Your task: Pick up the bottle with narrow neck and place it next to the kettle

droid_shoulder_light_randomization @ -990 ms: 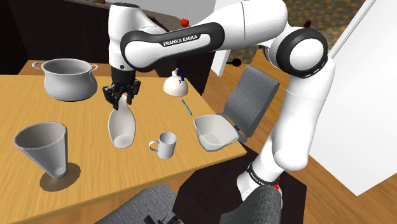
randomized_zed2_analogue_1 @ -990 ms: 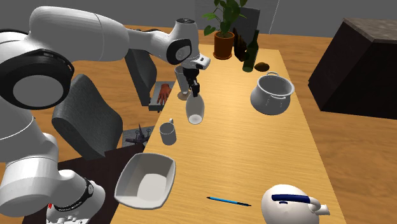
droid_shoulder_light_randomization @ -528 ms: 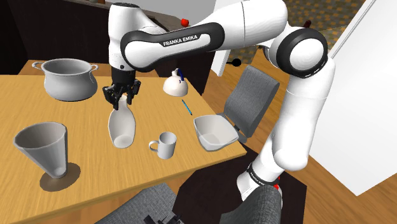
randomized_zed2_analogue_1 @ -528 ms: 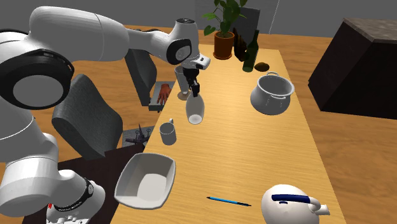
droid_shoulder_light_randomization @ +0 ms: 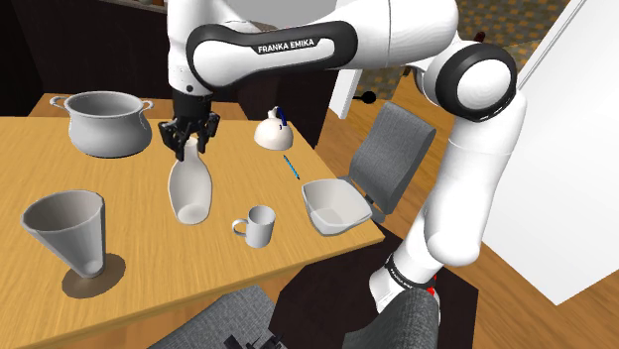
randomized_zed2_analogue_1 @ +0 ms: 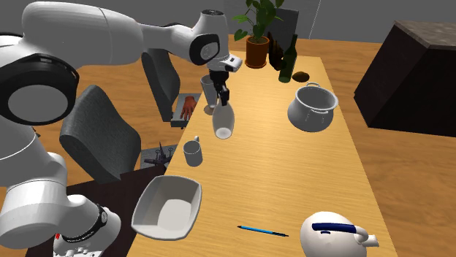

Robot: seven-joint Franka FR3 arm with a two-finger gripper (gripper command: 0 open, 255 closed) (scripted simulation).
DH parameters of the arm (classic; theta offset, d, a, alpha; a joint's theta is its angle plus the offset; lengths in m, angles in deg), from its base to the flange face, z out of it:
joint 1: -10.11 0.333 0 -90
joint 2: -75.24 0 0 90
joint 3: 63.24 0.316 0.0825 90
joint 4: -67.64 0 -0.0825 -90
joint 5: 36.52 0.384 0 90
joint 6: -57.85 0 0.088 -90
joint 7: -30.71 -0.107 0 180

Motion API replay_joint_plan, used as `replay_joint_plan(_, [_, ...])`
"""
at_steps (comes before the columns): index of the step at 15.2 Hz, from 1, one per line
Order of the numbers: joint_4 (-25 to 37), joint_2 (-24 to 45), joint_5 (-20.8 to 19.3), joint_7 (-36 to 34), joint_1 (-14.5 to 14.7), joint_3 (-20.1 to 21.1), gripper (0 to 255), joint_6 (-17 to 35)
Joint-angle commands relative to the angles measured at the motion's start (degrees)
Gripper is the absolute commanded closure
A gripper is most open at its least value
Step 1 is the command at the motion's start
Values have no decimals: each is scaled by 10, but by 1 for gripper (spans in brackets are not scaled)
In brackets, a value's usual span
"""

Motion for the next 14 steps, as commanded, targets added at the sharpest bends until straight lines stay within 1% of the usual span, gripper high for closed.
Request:
replay_joint_plan(1, [12, -3, 1, 1, 0, 0, 255, -14])
replay_joint_plan(14, [104, -9, 5, 5, 2, 3, 255, -112])
